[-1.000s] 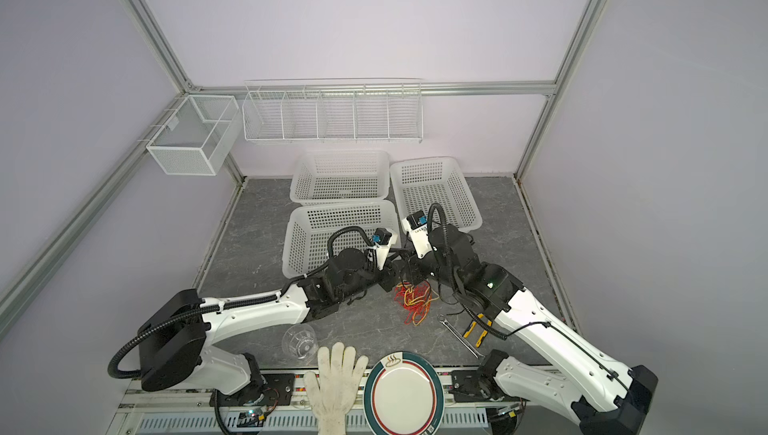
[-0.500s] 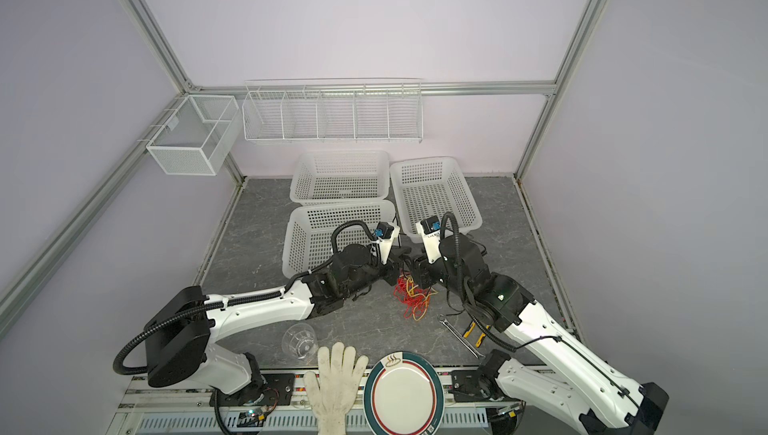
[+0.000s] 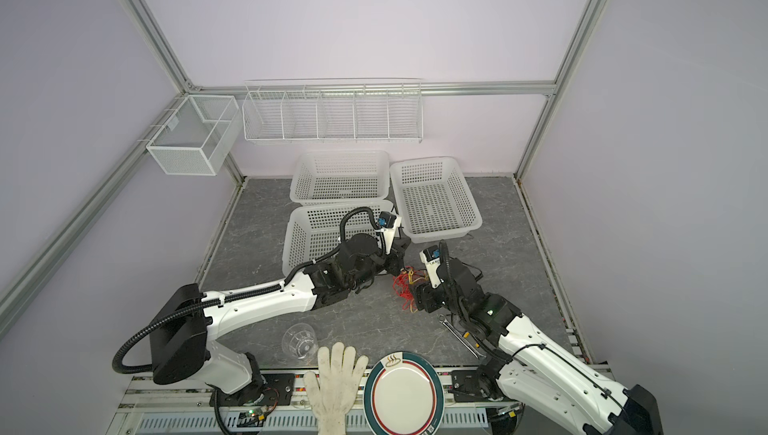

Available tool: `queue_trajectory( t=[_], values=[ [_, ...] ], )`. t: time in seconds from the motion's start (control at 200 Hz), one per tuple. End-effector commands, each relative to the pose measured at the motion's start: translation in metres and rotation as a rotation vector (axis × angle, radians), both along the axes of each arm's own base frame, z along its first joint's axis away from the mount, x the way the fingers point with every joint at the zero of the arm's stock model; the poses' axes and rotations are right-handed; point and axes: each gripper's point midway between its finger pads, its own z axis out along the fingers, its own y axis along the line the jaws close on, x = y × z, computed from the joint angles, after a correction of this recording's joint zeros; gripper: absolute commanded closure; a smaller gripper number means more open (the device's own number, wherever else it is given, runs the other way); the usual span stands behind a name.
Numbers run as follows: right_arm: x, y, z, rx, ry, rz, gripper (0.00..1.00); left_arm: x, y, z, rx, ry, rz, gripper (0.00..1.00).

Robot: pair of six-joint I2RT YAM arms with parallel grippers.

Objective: Untangle the cables

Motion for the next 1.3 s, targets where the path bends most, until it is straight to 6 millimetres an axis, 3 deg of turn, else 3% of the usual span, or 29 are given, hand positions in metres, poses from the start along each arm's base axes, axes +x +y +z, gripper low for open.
queue_trajectory(
  t=[0.0, 0.075, 0.205, 0.385, 0.6, 0.775, 0.98, 1.3],
  values=[
    [0.015, 0.021, 0.016, 0.114, -0.054, 0.014, 0.22, 0.004, -0.005, 0.010, -0.027, 0.011, 0.006, 1.00],
    [0.023, 0.023, 0.007, 0.088, -0.043, -0.006, 0.25, 0.002, -0.007, 0.011, -0.033, 0.013, -0.013, 1.00],
    [0.031, 0.025, -0.011, 0.037, -0.002, -0.027, 0.45, 0.001, -0.006, 0.016, -0.041, 0.010, -0.015, 1.00],
    [0.029, 0.018, -0.030, 0.013, 0.032, -0.067, 0.47, 0.002, -0.004, 0.028, -0.037, -0.009, -0.012, 1.00],
    [0.029, 0.000, -0.044, -0.059, 0.044, -0.132, 0.93, 0.002, -0.002, 0.045, -0.042, -0.020, -0.003, 1.00],
    [0.028, -0.013, -0.053, -0.117, 0.069, -0.180, 0.94, 0.000, 0.008, 0.073, -0.067, -0.050, 0.009, 1.00],
    [0.027, -0.025, -0.068, -0.167, 0.107, -0.243, 0.94, -0.008, 0.033, 0.125, -0.125, -0.138, 0.030, 1.00],
    [0.030, -0.040, -0.086, -0.229, 0.150, -0.337, 0.94, -0.018, 0.101, 0.203, -0.126, -0.302, 0.157, 1.00]
  ],
)
